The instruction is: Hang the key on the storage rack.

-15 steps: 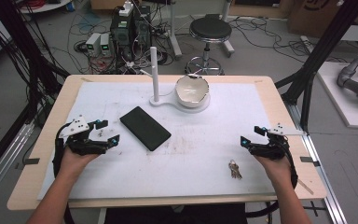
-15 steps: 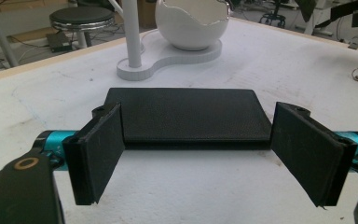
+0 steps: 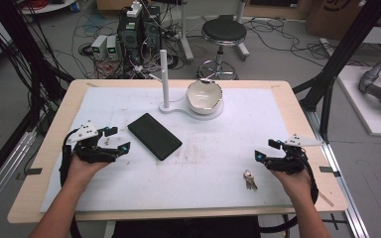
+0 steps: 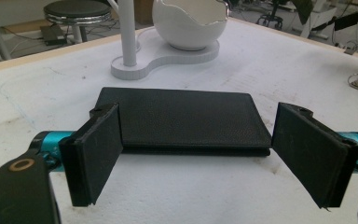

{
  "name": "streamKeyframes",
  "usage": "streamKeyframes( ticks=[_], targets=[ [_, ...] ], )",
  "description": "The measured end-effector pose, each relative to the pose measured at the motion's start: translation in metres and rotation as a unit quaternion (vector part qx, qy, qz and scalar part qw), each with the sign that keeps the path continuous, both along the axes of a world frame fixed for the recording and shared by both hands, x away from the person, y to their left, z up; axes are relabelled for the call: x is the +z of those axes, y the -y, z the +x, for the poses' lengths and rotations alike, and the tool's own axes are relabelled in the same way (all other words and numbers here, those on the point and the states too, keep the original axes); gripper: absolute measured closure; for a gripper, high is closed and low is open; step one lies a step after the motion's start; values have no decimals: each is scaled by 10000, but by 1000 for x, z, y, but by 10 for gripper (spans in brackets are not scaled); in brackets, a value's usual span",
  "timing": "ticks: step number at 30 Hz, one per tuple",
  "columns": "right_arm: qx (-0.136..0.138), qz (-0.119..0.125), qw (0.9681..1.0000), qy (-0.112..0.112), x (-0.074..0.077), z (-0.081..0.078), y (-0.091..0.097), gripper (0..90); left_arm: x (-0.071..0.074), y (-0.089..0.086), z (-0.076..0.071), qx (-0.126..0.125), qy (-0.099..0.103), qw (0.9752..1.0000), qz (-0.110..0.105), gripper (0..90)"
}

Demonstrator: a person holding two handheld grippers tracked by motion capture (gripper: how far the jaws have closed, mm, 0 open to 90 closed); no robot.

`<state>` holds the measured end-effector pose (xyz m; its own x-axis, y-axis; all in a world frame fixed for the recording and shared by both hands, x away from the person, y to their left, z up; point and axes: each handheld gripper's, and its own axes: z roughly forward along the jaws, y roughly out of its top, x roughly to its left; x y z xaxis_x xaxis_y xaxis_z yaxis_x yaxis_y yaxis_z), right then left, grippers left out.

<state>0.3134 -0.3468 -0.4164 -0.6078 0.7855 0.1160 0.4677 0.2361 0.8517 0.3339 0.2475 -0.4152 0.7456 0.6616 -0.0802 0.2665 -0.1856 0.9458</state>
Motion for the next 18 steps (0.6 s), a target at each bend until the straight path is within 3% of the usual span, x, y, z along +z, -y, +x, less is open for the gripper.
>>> streamKeyframes(
  ticks=[7,14,17,18],
  targets=[
    [528,-284,9972,-437,-9,-2,-12,299,-1,2,0,-5,6,9999,102,164],
    [1026,-473,9876,-1091,-17,-3,-24,494,-2,5,-1,-64,0,9998,192,164],
    [1108,-559,9845,-1243,-19,-2,-26,569,-3,7,0,-86,-40,9996,249,164],
    [1127,-586,9836,-1277,-20,-2,-26,637,-3,7,0,-92,-51,9996,261,164]
  ],
)
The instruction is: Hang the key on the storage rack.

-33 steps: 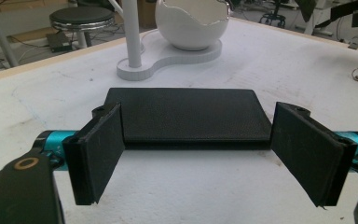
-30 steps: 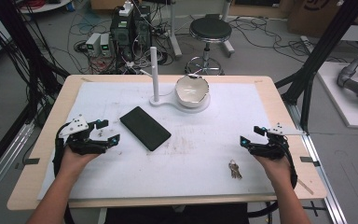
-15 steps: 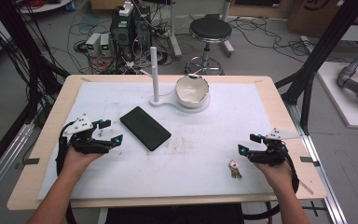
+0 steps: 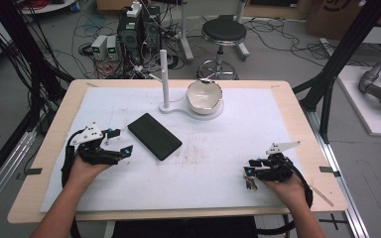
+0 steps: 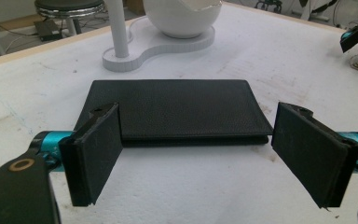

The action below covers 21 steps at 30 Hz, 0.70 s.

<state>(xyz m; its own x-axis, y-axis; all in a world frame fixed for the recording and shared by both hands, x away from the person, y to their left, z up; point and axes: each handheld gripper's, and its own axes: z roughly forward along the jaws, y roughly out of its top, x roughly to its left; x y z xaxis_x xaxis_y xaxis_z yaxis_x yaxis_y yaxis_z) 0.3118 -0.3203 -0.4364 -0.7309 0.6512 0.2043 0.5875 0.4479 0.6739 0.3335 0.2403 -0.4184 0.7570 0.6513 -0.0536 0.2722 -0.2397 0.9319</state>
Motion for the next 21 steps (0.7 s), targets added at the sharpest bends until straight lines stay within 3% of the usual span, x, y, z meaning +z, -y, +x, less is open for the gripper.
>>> streamKeyframes(
  ticks=[2,3,6,10,15,21],
  targets=[
    [118,-57,9999,-63,-1,0,-1,746,0,0,0,-15,15,10000,8,164],
    [169,-88,9998,-91,-1,0,-1,882,0,1,-1,-14,17,10000,-4,164],
    [214,-92,9997,-58,4,-1,-2,899,1,0,-1,1,24,10000,-2,165],
    [132,33,9997,207,14,-4,-3,900,0,-1,-1,8,13,10000,2,166],
    [118,321,9984,448,27,-5,-6,900,1,-1,-1,19,30,10000,6,167],
    [75,760,9938,809,48,1,-10,900,0,0,-1,47,49,10000,69,167]
  ],
)
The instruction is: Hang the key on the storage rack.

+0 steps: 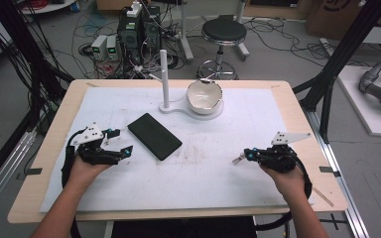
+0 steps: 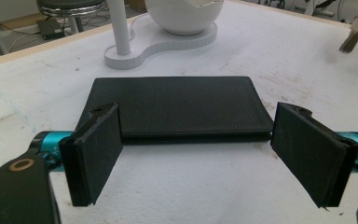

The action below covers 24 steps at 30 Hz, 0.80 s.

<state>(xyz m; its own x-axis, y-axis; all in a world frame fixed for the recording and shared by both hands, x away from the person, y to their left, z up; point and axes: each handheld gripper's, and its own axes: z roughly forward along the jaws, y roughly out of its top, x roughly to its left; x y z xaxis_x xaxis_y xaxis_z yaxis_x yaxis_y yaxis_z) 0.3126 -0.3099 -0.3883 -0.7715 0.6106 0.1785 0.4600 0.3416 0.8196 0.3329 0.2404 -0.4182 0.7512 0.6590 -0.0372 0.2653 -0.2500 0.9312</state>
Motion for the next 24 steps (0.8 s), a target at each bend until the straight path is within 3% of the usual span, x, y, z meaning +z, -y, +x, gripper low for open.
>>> streamKeyframes(
  ticks=[7,10,13,19,24],
  targets=[
    [-31,265,9986,464,33,16,-12,900,1,-1,-1,15,43,10000,-42,167],
    [-11,268,9981,563,41,22,-17,900,1,-1,-1,16,48,10000,-24,167],
    [88,183,9972,723,58,38,-30,900,1,-1,-1,23,58,10000,10,167],
    [215,206,9961,827,77,57,-46,900,1,-1,-2,51,64,9999,58,167],
    [411,58,9948,934,101,74,-68,900,1,-1,-1,19,70,10000,66,167]
  ],
)
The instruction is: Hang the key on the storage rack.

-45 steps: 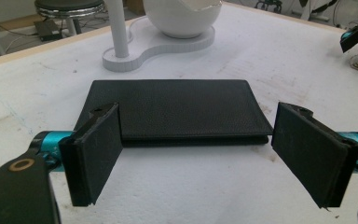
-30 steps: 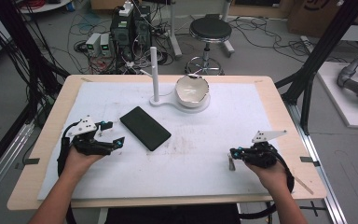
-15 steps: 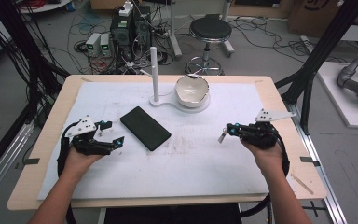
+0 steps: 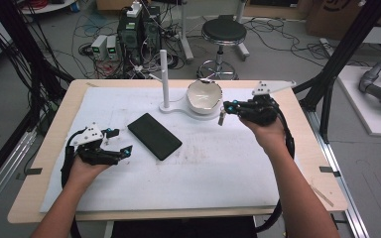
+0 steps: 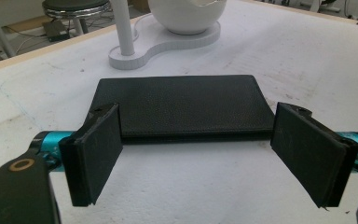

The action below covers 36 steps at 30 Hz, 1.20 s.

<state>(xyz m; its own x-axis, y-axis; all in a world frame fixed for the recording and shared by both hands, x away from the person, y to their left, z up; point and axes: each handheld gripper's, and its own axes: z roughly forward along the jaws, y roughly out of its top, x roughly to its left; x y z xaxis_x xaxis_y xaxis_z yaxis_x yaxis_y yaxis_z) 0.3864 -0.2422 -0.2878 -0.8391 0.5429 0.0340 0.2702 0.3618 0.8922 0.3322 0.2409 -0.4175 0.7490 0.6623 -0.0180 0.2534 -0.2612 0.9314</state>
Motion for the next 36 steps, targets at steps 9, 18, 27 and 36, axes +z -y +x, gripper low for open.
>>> streamKeyframes(
  ticks=[9,18,27,36],
  targets=[
    [334,-119,9992,181,36,30,-41,900,0,1,-1,15,-2,10000,32,167],
    [624,-257,9973,279,58,55,-88,900,0,0,0,21,-13,10000,25,167],
    [795,-399,9958,220,59,79,-137,900,-1,0,0,33,-12,10000,63,167],
    [618,-541,9966,62,47,110,-164,900,-1,1,1,24,-4,9999,121,167]
  ],
)
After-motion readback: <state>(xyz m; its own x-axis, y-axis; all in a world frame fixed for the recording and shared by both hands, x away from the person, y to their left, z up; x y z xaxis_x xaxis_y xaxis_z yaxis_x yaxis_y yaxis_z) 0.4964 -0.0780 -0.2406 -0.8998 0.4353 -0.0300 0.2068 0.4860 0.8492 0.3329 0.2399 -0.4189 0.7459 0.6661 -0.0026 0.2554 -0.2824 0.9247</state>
